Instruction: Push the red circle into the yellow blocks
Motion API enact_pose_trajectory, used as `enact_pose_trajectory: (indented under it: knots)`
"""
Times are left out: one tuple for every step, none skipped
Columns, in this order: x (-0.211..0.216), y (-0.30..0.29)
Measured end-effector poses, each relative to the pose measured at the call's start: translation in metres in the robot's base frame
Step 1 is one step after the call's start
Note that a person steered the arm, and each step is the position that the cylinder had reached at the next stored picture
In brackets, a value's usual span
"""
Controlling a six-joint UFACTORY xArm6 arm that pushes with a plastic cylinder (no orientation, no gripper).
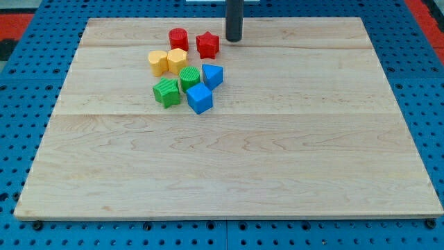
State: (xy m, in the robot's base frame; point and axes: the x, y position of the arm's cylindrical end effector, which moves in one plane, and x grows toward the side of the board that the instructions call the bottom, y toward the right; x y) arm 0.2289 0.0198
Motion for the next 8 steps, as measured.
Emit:
enact_pose_trajectory:
  knots:
    - [0.019,-0.044]
    - [0.085,-0.062]
    - [0.099,-0.061]
    - [0.038,-0.046]
    - [0.008,-0.076]
    - [0.032,-0.121]
    - [0.064,-0.137]
    - [0.095,-0.151]
